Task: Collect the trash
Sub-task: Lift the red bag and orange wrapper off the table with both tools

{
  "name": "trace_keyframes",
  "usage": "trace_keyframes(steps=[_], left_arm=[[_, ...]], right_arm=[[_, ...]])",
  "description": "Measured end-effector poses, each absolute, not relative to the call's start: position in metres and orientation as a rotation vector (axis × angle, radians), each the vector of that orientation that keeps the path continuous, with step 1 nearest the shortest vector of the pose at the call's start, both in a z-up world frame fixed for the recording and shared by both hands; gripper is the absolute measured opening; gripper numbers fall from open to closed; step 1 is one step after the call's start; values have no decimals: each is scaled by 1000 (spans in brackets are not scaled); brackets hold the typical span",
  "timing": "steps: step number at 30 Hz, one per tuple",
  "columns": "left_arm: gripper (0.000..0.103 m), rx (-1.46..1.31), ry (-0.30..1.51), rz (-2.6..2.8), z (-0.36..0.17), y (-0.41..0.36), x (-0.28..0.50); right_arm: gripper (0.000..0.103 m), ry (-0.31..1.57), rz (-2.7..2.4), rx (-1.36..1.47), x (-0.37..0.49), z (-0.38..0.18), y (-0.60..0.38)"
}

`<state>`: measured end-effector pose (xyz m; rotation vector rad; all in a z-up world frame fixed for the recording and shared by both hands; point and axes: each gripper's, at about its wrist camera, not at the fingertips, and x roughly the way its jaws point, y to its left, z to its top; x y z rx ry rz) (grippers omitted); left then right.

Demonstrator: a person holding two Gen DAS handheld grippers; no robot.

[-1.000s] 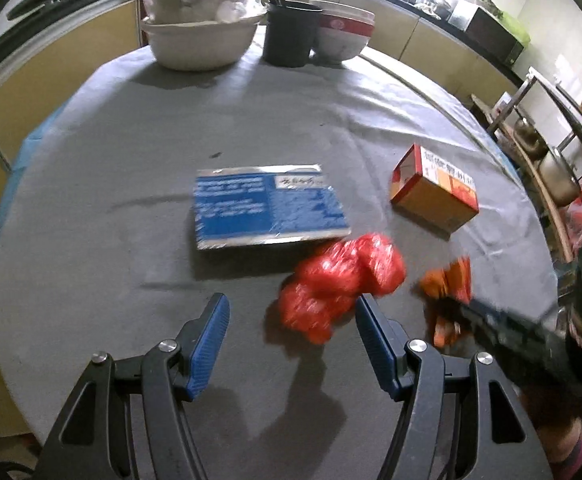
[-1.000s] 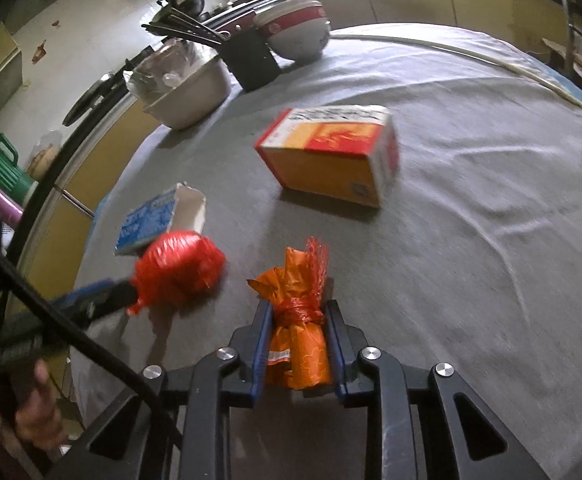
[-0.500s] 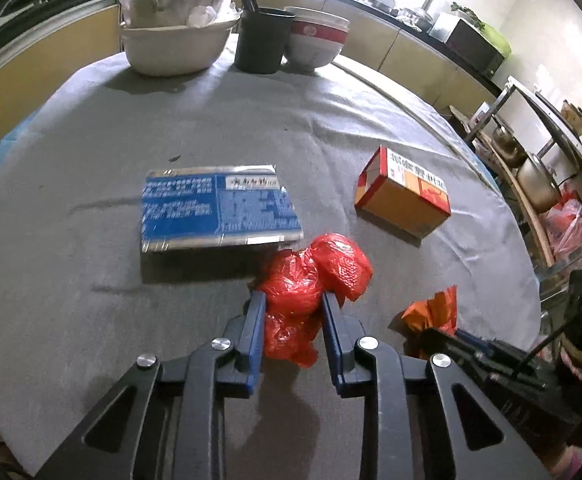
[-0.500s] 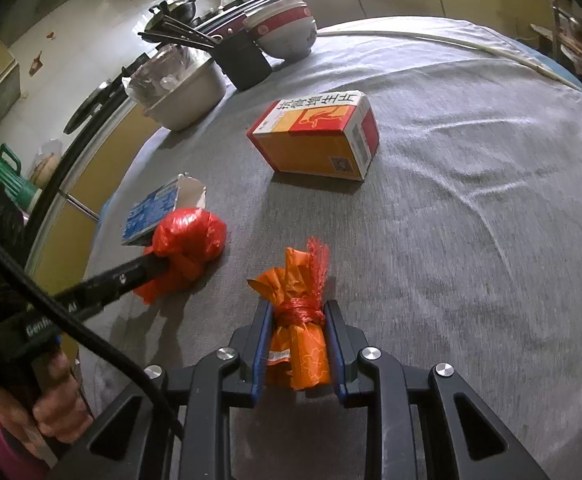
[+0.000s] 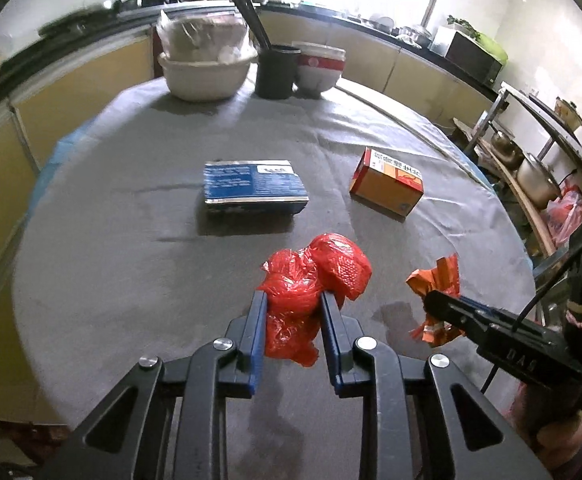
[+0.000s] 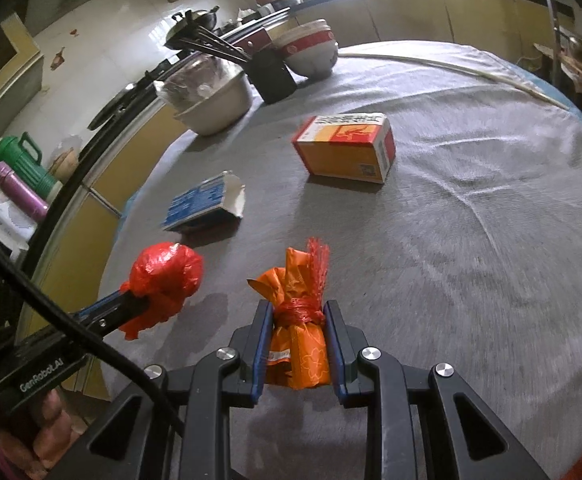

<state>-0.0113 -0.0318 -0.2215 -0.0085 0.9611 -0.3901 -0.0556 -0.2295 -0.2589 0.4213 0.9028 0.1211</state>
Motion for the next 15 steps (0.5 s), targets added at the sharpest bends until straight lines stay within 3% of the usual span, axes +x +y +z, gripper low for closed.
trace_keyframes(steps=[15], left_arm=[[27, 75, 884, -280, -197, -19, -60]], right_arm=[[28, 819, 133, 384, -110, -226, -221]])
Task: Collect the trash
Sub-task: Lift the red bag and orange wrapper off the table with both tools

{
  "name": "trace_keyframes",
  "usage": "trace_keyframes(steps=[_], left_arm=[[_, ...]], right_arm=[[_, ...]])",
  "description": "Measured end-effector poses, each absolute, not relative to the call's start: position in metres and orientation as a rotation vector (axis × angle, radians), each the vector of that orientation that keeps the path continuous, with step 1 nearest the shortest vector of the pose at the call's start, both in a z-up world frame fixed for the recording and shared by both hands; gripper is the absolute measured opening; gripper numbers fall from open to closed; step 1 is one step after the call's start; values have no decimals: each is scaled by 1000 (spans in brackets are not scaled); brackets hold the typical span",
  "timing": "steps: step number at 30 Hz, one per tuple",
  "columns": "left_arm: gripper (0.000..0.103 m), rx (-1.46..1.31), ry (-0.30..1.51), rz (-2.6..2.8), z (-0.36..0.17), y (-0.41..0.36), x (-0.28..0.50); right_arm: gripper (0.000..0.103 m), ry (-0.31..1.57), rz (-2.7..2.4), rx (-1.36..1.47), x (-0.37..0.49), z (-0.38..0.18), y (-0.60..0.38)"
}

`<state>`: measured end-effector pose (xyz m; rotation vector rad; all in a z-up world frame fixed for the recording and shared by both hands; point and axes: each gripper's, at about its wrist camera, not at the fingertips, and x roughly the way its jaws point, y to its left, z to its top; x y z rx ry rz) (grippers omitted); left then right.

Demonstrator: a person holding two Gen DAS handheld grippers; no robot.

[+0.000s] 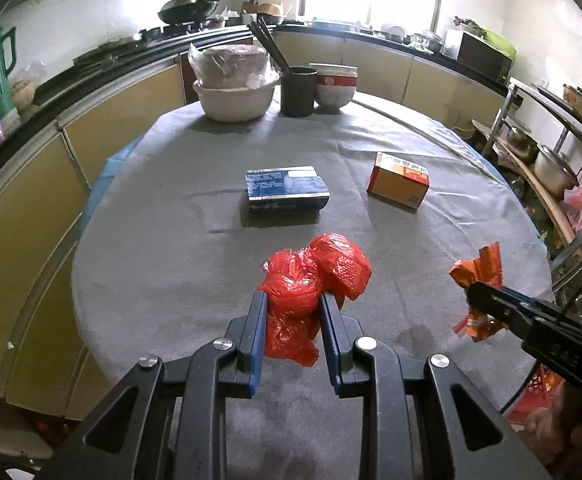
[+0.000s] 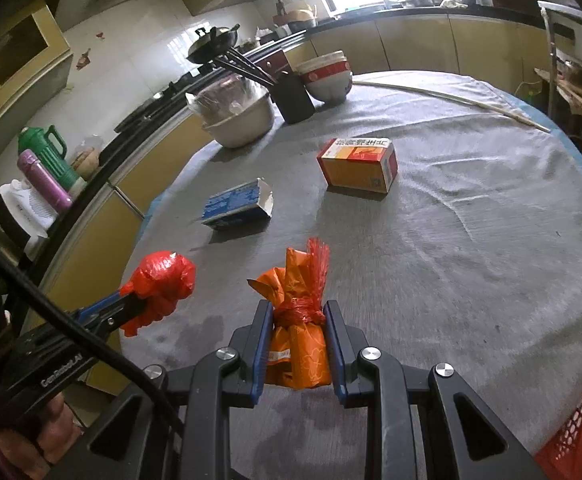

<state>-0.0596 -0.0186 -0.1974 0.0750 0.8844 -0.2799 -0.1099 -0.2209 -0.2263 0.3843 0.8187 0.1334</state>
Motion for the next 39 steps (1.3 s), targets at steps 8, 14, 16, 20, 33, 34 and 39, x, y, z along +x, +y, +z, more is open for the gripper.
trace_keyframes(steps=[8, 14, 16, 20, 33, 34, 39], left_arm=[[27, 101, 846, -250, -189, -22, -72], [27, 105, 833, -239, -184, -25, -79], [27, 107, 828, -235, -182, -25, -81], [27, 114, 815, -225, -177, -26, -84], [27, 123, 801, -217, -170, -32, -90], [27, 125, 800, -218, -169, -33, -91], [27, 134, 795, -221, -167, -37, -92]], right_arm=[[28, 792, 137, 376, -130, -218, -223], [28, 784, 142, 383, -136, -214, -226], [28, 781, 144, 387, -137, -214, -227], [28, 778, 147, 391, -139, -212, -229], [28, 772, 156, 397, -148, -211, -232], [28, 771, 154, 398, -150, -211, -233], [28, 771, 152, 410, -155, -213, -238]])
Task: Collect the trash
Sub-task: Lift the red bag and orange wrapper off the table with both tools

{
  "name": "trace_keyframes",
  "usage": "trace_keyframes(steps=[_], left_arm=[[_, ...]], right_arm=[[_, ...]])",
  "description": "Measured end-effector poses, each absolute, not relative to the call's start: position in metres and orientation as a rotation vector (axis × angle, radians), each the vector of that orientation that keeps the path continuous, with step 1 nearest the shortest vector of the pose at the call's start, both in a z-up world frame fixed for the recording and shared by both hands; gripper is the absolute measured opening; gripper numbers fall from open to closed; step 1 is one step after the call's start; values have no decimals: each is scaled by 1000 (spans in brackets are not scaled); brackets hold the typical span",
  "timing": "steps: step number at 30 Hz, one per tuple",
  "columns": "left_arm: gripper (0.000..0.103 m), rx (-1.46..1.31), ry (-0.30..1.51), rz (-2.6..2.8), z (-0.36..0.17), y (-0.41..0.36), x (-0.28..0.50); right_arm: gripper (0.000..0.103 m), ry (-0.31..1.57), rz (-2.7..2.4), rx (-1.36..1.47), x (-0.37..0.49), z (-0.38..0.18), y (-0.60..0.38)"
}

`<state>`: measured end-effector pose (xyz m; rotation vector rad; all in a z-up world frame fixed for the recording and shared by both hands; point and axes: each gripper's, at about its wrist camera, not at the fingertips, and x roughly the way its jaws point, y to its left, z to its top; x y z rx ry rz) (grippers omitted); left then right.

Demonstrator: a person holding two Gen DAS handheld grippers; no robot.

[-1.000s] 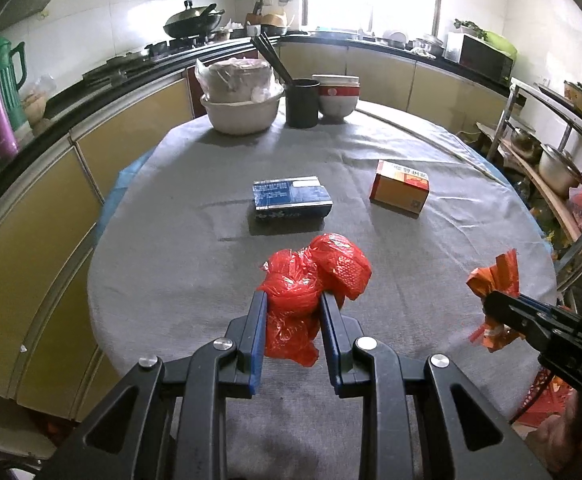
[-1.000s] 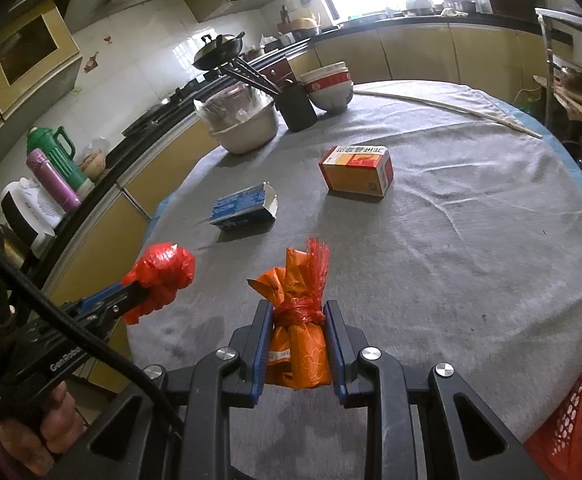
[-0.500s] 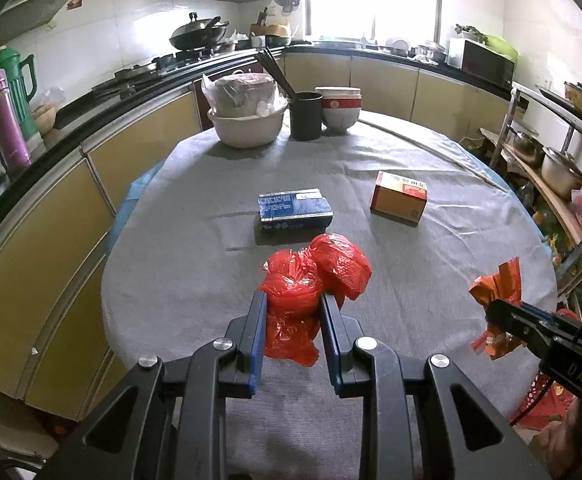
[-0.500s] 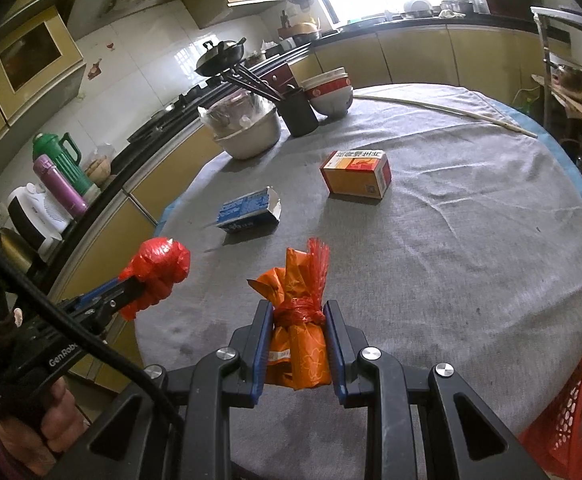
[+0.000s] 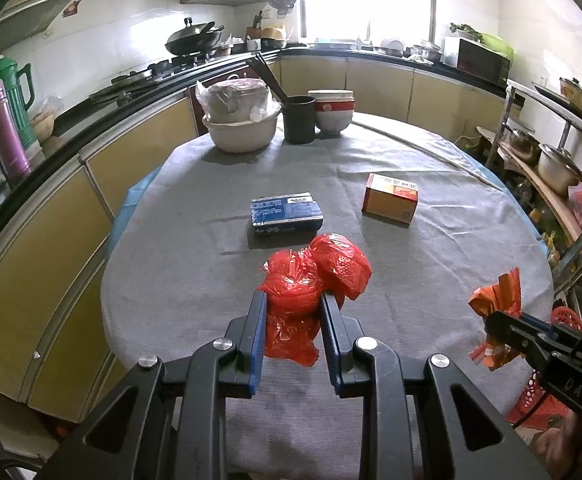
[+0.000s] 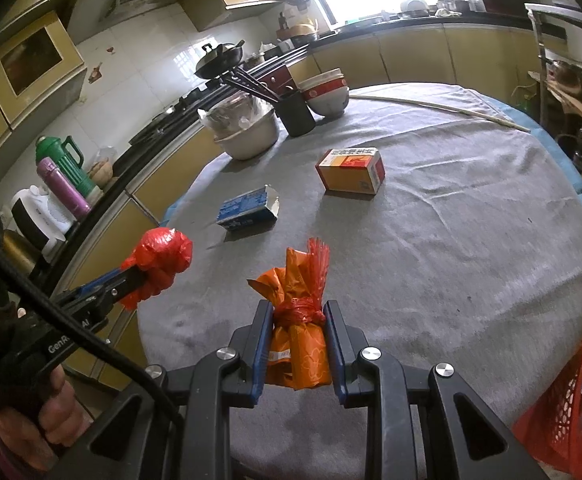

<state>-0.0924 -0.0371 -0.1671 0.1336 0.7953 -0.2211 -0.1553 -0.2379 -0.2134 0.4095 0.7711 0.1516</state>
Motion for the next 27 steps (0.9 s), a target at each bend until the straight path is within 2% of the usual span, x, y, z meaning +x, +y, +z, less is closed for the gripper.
trace_keyframes(steps=[27], left_arm=[[28, 183, 768, -247, -157, -63, -106]], right_arm=[[28, 729, 127, 454, -175, -207, -258]])
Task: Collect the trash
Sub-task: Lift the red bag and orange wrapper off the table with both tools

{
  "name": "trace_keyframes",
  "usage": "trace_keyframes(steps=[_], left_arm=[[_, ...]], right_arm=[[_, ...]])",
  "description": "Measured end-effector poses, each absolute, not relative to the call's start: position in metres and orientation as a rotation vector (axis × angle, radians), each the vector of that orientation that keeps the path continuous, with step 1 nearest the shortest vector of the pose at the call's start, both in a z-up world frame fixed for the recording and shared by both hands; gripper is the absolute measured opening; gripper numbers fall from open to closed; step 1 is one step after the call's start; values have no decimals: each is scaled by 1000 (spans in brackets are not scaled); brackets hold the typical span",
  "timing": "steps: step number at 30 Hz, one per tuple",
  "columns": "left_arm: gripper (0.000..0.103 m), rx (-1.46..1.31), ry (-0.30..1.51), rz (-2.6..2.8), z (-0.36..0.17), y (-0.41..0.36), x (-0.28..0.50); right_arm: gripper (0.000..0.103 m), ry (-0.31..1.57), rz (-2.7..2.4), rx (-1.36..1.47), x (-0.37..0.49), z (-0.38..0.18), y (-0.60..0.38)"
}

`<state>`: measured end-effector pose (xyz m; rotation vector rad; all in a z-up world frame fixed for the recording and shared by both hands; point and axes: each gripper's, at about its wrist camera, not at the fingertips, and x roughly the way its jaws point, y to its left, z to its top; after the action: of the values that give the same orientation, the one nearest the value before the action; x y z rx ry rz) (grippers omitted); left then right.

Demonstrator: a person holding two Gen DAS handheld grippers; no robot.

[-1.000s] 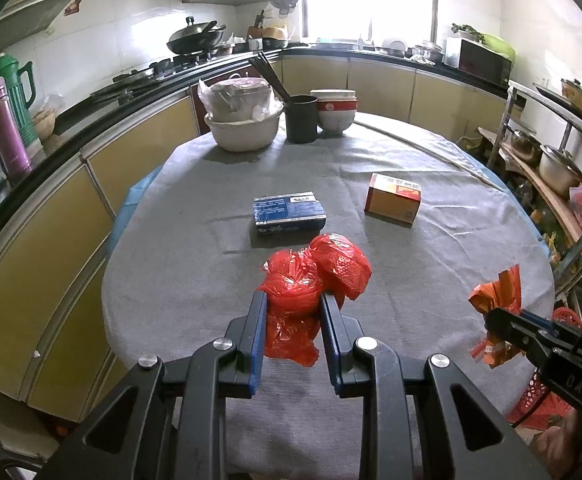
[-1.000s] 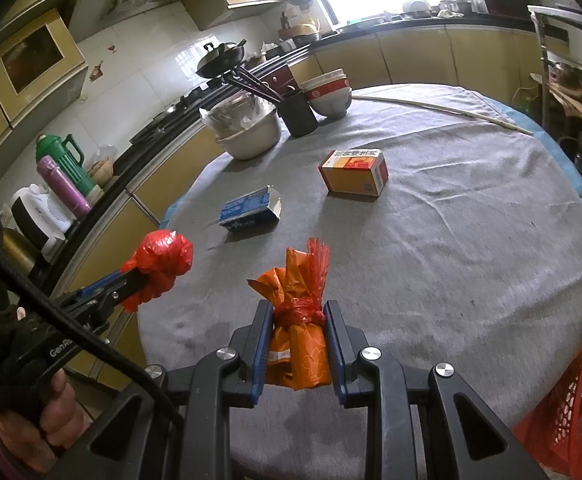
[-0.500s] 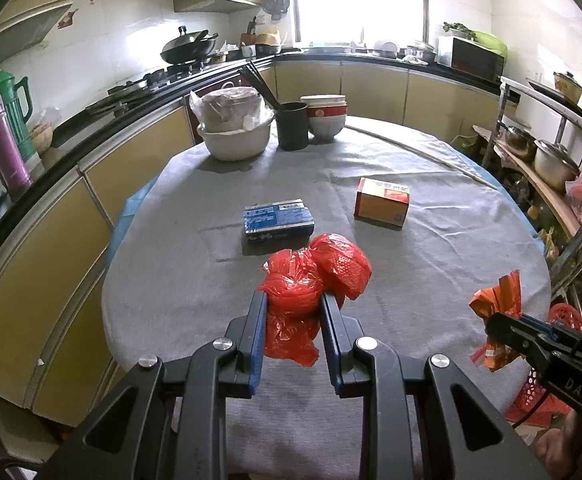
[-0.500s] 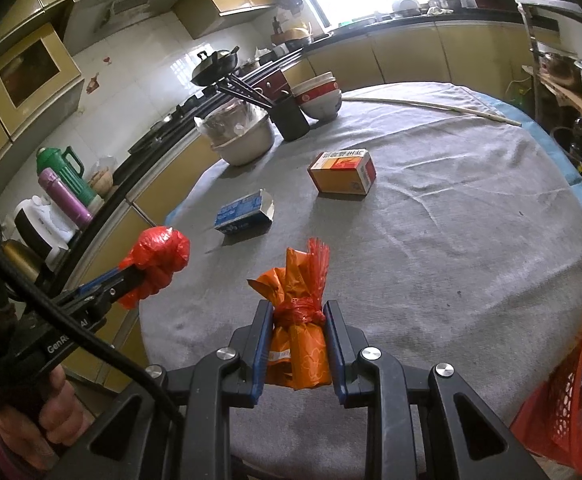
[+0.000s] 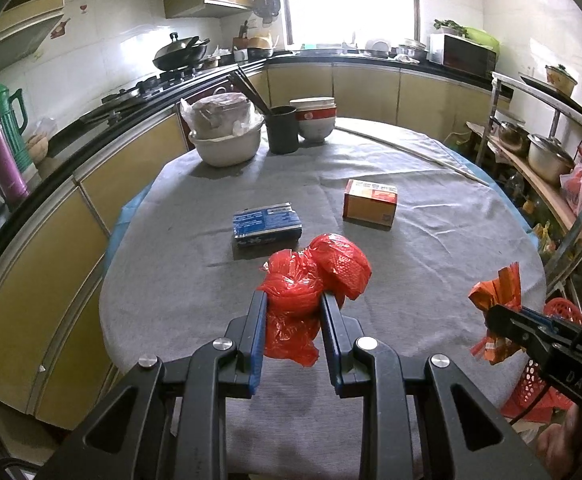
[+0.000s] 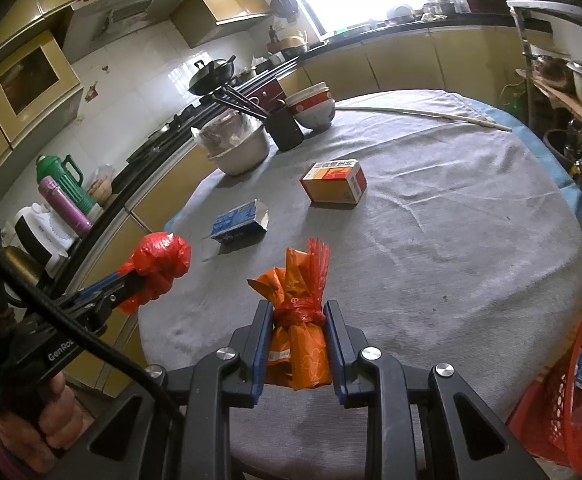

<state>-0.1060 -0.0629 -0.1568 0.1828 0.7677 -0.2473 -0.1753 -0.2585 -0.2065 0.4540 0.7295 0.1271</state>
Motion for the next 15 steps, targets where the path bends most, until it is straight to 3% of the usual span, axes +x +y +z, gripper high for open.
trace_keyframes(steps=[15], left_arm=[[28, 215, 767, -290, -157, -88, -111]], right_arm=[[28, 705, 102, 489, -186, -203, -280]])
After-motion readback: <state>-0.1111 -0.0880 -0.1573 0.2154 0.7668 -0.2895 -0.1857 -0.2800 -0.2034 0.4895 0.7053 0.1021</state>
